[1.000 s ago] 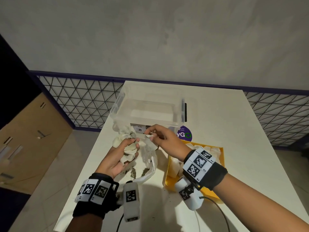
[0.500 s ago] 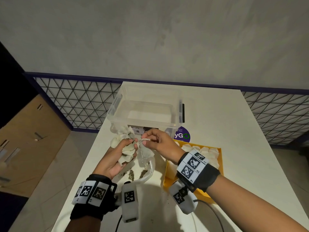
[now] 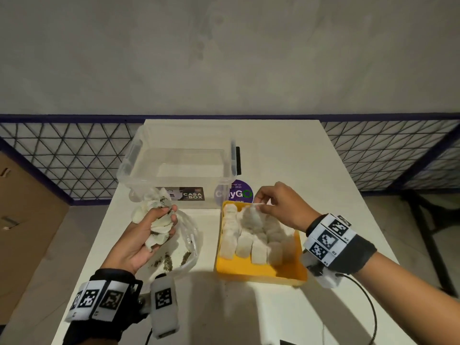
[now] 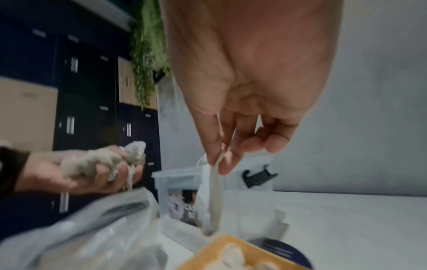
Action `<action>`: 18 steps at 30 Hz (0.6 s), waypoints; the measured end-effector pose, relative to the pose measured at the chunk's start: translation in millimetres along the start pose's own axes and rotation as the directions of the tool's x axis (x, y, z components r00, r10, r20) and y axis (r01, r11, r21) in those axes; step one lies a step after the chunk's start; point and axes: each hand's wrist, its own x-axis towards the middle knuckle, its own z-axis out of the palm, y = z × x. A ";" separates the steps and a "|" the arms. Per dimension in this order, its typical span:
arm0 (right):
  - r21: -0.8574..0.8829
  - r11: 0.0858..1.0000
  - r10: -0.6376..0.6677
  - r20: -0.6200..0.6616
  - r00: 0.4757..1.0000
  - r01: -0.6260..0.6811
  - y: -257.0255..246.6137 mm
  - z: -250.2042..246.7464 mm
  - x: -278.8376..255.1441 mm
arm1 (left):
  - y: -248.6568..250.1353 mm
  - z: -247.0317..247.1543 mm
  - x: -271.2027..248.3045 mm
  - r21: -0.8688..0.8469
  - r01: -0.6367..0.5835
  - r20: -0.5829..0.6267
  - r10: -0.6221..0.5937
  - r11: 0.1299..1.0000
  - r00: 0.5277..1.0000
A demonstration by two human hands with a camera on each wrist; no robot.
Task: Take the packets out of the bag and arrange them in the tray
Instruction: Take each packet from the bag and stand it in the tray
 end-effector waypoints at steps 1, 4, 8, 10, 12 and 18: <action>-0.069 0.997 0.019 0.013 1.000 -0.018 9.1 -2.6 -5.7 | -0.2 2.2 1.1 0.011 0.001 0.004 -0.001 1.000 1.000; -0.216 0.974 0.080 0.069 0.994 -0.064 28.7 -5.1 -22.8 | -2.3 7.9 4.5 0.045 0.007 0.011 -0.007 0.999 1.000; -0.348 0.931 0.168 0.154 0.974 -0.106 43.3 4.5 -43.9 | -5.7 16.6 6.1 0.051 0.022 0.041 -0.024 0.998 0.999; -0.382 0.917 0.196 0.175 0.965 -0.117 47.8 11.9 -50.7 | -7.1 19.7 6.2 0.052 0.025 0.049 -0.027 0.998 0.998; -0.425 0.897 0.213 0.182 0.960 -0.118 50.4 20.4 -54.9 | -8.9 21.1 7.0 0.054 0.024 0.046 -0.027 0.998 0.999; -0.602 0.790 0.231 0.118 0.966 -0.115 63.2 42.8 -56.2 | -11.8 20.3 8.1 0.045 0.067 0.029 -0.069 0.997 0.997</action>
